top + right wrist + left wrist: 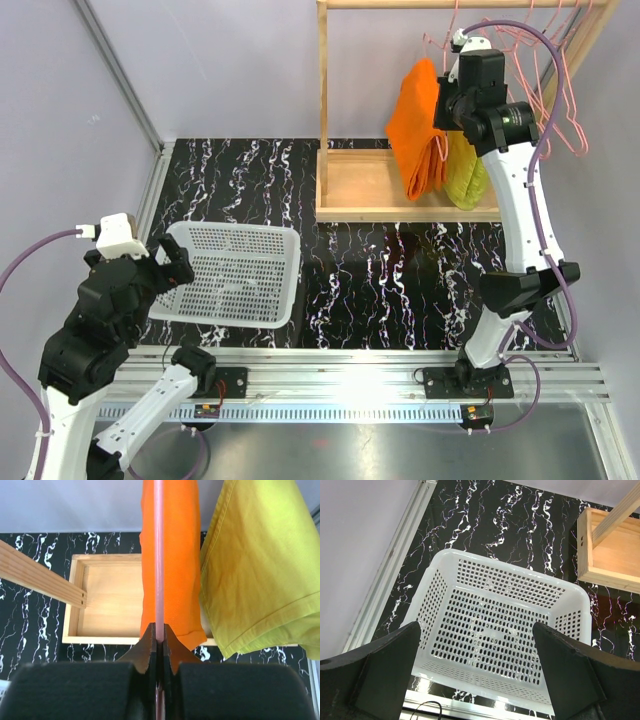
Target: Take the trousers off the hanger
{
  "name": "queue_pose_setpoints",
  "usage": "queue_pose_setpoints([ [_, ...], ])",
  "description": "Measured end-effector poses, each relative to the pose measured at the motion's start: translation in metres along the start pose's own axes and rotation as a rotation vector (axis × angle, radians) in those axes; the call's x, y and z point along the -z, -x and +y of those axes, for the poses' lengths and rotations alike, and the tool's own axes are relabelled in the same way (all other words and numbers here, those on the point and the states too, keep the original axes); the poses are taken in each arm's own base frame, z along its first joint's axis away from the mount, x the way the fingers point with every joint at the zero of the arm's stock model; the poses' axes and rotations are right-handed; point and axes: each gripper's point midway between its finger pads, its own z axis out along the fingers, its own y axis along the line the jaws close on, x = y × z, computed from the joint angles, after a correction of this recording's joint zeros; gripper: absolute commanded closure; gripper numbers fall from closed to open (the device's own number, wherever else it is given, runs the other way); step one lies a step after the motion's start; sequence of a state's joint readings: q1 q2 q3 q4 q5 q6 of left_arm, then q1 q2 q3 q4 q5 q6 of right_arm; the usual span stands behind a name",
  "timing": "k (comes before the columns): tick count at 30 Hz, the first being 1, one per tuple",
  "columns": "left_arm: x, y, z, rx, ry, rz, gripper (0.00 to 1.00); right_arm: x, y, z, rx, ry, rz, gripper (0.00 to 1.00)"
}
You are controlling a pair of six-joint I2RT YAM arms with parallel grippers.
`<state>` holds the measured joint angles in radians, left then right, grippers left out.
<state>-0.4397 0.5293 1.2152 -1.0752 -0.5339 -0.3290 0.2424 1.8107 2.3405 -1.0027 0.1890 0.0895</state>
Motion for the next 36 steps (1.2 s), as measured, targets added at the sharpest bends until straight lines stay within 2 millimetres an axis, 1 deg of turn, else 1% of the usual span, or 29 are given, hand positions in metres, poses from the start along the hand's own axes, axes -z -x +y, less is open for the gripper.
queue_pose_setpoints([
  [11, 0.0, 0.0, 0.0, -0.016, -0.003, 0.001, 0.01, 0.006, 0.005, 0.001, 0.028, 0.018, -0.028, 1.0],
  [18, 0.0, 0.0, 0.0, -0.018, -0.004, 0.001, 0.01, 0.008, 0.012, 0.001, 0.035, 0.023, -0.054, 1.0],
  [21, 0.0, 0.0, 0.0, -0.018, -0.004, 0.001, 0.01, 0.015, 0.02, 0.001, 0.034, 0.028, -0.078, 1.0],
  [26, -0.001, -0.001, 0.0, -0.018, -0.004, 0.001, 0.01, 0.036, 0.045, 0.001, 0.024, 0.038, -0.15, 1.0],
  [28, -0.002, -0.002, -0.001, -0.019, -0.004, 0.004, 0.01, 0.043, 0.052, 0.001, 0.02, 0.041, -0.172, 1.0],
  [36, -0.004, -0.003, -0.002, -0.02, -0.006, 0.005, 0.01, 0.044, 0.058, 0.002, 0.018, 0.047, -0.199, 1.0],
])
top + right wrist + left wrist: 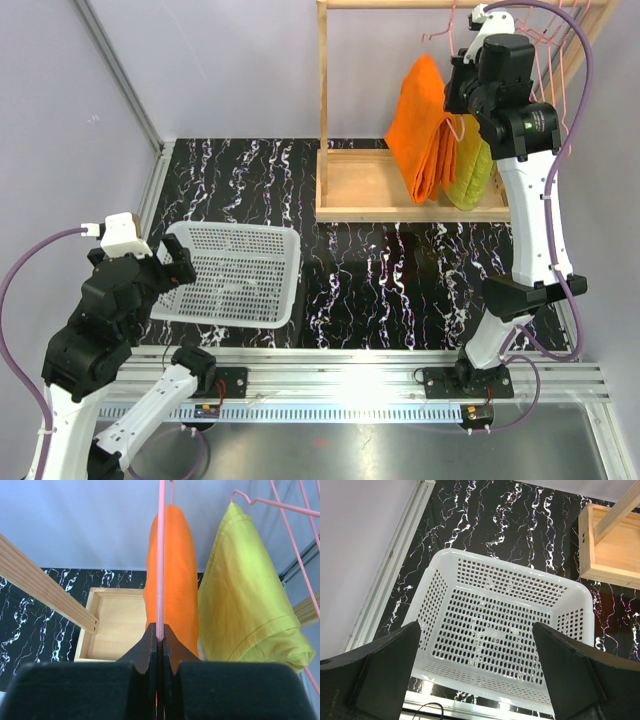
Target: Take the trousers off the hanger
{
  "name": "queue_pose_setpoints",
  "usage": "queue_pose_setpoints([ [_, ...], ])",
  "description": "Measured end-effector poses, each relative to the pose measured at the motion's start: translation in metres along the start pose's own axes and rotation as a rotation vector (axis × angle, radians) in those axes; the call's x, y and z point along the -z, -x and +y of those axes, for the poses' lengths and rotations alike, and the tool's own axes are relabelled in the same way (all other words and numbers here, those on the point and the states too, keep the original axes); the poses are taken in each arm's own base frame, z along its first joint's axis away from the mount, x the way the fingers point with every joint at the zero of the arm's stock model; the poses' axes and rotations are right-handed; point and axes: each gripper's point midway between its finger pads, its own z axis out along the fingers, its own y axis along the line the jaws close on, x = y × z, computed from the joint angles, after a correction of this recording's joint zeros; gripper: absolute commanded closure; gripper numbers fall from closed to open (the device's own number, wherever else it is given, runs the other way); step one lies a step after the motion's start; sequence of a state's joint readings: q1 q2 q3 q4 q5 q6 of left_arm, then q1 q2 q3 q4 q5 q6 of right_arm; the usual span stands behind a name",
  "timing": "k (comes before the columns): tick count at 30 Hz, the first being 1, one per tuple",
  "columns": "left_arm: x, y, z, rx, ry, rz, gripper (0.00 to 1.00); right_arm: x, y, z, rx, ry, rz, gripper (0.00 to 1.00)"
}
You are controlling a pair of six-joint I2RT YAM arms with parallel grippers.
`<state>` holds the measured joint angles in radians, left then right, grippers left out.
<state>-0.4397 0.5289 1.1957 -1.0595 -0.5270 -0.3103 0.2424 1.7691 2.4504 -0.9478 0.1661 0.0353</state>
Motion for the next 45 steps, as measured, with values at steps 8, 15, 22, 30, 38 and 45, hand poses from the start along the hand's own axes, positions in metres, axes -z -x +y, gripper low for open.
queue_pose_setpoints([
  [8, 0.0, 0.0, 0.0, 0.0, 0.0, 0.0, 0.01, -0.001, 0.004, 0.002, 0.001, 0.01, -0.021, 1.0],
  [15, 0.0, 0.0, 0.0, 0.0, 0.0, 0.0, 0.01, 0.01, 0.014, 0.005, -0.005, 0.037, -0.06, 1.0],
  [22, -0.001, -0.002, 0.0, 0.002, -0.001, -0.001, 0.01, 0.03, 0.025, 0.005, -0.012, 0.056, -0.098, 1.0],
  [30, 0.0, -0.002, -0.013, 0.009, -0.071, 0.008, 0.01, 0.063, 0.014, 0.003, -0.029, 0.077, -0.097, 1.0],
  [38, -0.011, 0.017, -0.072, 0.043, -0.295, 0.032, 0.01, 0.109, -0.005, 0.002, -0.047, 0.12, -0.083, 1.0],
  [45, -0.03, 0.028, -0.138, 0.075, -0.503, 0.071, 0.01, 0.141, -0.011, 0.004, -0.076, 0.158, -0.104, 1.0],
])
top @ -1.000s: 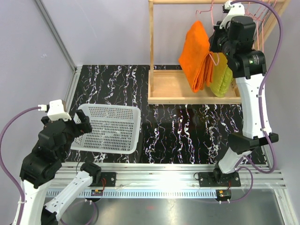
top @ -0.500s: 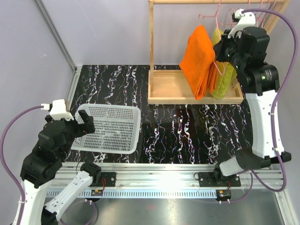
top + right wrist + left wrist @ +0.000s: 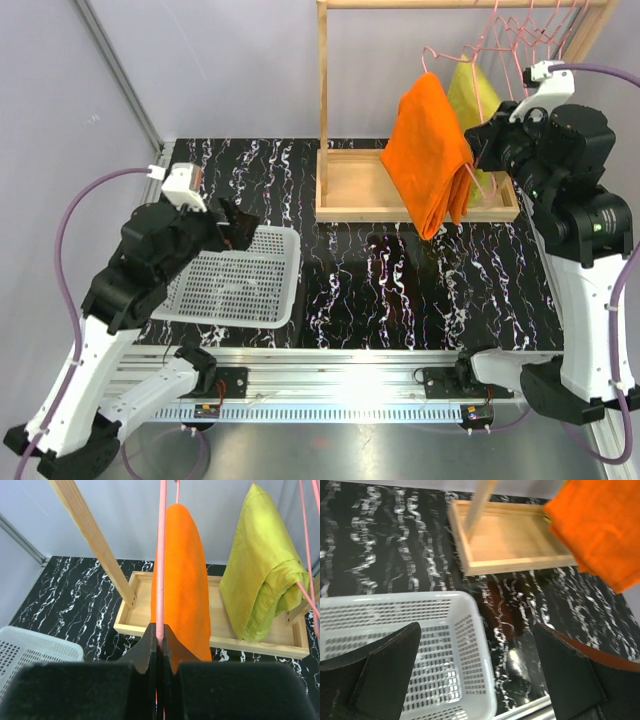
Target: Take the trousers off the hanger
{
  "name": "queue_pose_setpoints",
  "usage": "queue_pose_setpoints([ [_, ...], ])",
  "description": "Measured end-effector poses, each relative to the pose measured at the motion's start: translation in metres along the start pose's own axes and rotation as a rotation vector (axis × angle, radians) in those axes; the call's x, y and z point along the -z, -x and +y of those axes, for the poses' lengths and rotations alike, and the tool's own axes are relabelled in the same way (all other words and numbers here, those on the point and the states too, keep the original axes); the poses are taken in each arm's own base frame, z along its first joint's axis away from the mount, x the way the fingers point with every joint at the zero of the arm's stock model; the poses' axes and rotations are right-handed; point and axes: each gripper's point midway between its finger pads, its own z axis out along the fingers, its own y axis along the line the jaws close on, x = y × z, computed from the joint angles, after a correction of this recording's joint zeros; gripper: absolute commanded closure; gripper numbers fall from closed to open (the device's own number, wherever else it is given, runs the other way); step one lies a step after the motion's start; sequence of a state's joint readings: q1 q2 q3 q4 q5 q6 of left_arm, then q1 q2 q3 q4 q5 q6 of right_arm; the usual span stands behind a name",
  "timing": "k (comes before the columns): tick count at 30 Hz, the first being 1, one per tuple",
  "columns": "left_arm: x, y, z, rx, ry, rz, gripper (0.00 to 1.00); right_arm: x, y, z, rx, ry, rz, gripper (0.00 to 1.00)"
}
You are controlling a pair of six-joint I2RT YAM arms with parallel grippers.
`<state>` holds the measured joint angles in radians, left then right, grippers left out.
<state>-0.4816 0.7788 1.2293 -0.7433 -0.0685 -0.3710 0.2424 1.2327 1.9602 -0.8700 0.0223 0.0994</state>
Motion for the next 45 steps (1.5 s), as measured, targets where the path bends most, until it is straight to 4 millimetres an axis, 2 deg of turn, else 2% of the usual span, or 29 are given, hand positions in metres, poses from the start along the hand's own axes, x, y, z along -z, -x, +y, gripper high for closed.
queue_pose_setpoints([
  [4, -0.018, -0.002, -0.037, -0.031, -0.111, 0.026, 0.01, 0.015, -0.005, 0.004, -0.019, 0.028, -0.003, 1.0],
  [9, -0.034, -0.007, -0.105, -0.133, -0.238, 0.033, 0.01, 0.034, -0.023, 0.009, -0.057, 0.057, 0.023, 1.0],
  [15, -0.045, -0.03, -0.197, -0.334, -0.333, 0.0, 0.01, 0.05, -0.047, 0.006, -0.095, 0.048, 0.077, 1.0],
  [20, -0.058, -0.053, -0.252, -0.453, -0.377, -0.026, 0.01, 0.054, -0.068, 0.002, -0.121, 0.021, 0.135, 1.0],
  [22, -0.061, -0.062, -0.267, -0.477, -0.401, -0.033, 0.01, 0.055, -0.076, 0.0, -0.125, 0.013, 0.15, 1.0],
  [26, -0.061, -0.076, -0.295, -0.494, -0.475, -0.049, 0.01, 0.059, -0.089, -0.004, -0.125, 0.002, 0.167, 1.0],
  [31, -0.061, -0.072, -0.321, -0.449, -0.552, -0.099, 0.01, 0.064, -0.097, -0.005, -0.125, 0.004, 0.161, 1.0],
  [36, -0.076, -0.072, -0.346, -0.44, -0.554, -0.132, 0.01, 0.065, -0.095, -0.004, -0.128, 0.011, 0.143, 1.0],
  [41, -0.094, -0.093, -0.345, -0.485, -0.507, -0.114, 0.01, 0.062, -0.088, -0.001, -0.134, 0.028, 0.118, 1.0],
  [45, -0.106, -0.101, -0.341, -0.516, -0.452, -0.113, 0.01, 0.061, -0.081, 0.004, -0.137, 0.049, 0.106, 1.0],
])
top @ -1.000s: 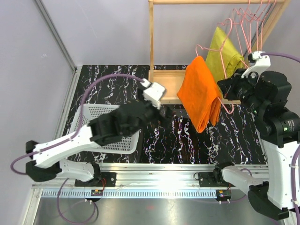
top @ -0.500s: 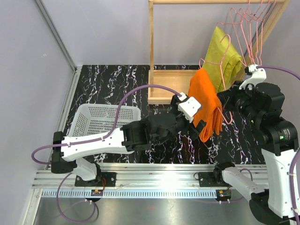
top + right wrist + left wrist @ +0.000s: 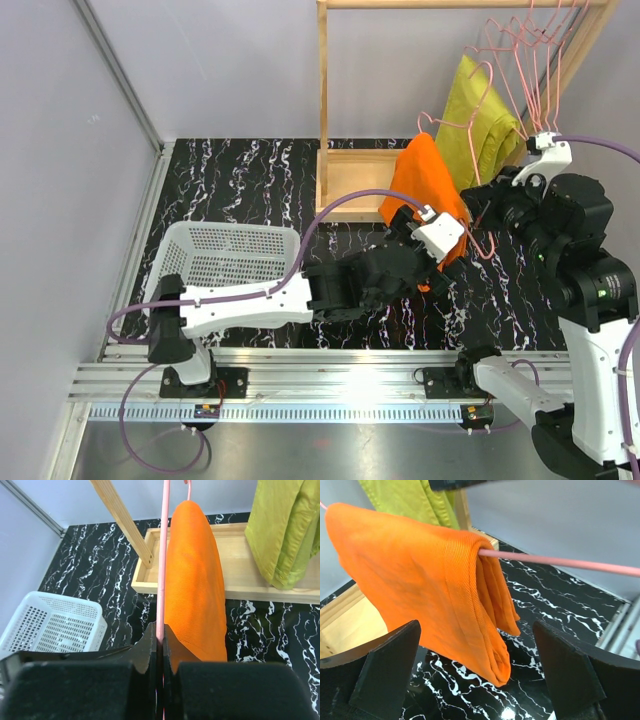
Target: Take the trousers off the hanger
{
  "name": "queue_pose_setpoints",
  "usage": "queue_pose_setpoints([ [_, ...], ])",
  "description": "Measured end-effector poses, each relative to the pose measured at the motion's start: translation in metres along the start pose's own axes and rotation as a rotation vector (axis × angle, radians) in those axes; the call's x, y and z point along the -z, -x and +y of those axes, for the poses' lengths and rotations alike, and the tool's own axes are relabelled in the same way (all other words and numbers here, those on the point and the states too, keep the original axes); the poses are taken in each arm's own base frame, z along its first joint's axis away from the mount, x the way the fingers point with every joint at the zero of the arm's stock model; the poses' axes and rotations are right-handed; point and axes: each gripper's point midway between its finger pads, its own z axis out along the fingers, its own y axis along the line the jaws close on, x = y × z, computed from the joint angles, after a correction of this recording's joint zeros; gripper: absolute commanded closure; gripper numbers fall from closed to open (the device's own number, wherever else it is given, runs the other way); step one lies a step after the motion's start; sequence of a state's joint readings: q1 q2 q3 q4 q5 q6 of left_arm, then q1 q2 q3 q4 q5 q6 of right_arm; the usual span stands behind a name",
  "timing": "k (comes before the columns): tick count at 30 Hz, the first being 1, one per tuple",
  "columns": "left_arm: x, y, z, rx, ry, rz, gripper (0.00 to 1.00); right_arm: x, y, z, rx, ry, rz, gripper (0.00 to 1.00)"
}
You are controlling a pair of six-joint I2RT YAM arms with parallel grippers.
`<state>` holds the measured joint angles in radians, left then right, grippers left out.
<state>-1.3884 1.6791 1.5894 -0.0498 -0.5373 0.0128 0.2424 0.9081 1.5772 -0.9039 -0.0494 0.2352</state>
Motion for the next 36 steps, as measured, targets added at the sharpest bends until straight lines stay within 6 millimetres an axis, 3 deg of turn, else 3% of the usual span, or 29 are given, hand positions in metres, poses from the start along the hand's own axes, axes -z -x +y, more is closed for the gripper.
queue_pose_setpoints([
  [6, -0.012, -0.003, 0.004, -0.008, 0.044, 0.005, 0.02, 0.003, 0.006, 0.007, -0.008, 0.029, -0.012, 1.0],
  [12, -0.03, -0.008, 0.013, -0.012, 0.106, 0.006, 0.12, 0.005, 0.007, 0.009, -0.011, 0.04, -0.012, 1.0],
  [14, -0.036, -0.013, 0.018, -0.015, 0.125, 0.014, 0.23, 0.007, 0.008, 0.011, -0.011, 0.049, -0.013, 1.0],
  [17, -0.041, -0.019, 0.027, -0.019, 0.148, 0.024, 0.32, 0.012, 0.013, 0.014, -0.01, 0.06, -0.025, 1.0],
  [21, -0.044, -0.016, 0.033, -0.01, 0.163, 0.011, 0.35, 0.018, 0.019, 0.016, -0.008, 0.068, -0.05, 1.0],
  [26, -0.044, -0.013, 0.033, -0.001, 0.164, 0.0, 0.58, 0.02, 0.022, 0.02, -0.013, 0.086, -0.061, 1.0],
  [27, -0.044, -0.013, 0.033, -0.001, 0.164, 0.0, 0.75, 0.02, 0.022, 0.021, -0.014, 0.091, -0.059, 1.0],
  [30, -0.045, -0.013, 0.037, -0.004, 0.175, 0.002, 1.0, 0.02, 0.021, 0.022, -0.013, 0.094, -0.057, 1.0],
  [36, -0.044, -0.014, 0.04, -0.005, 0.192, 0.005, 1.0, 0.02, 0.021, 0.021, -0.012, 0.094, -0.056, 1.0],
])
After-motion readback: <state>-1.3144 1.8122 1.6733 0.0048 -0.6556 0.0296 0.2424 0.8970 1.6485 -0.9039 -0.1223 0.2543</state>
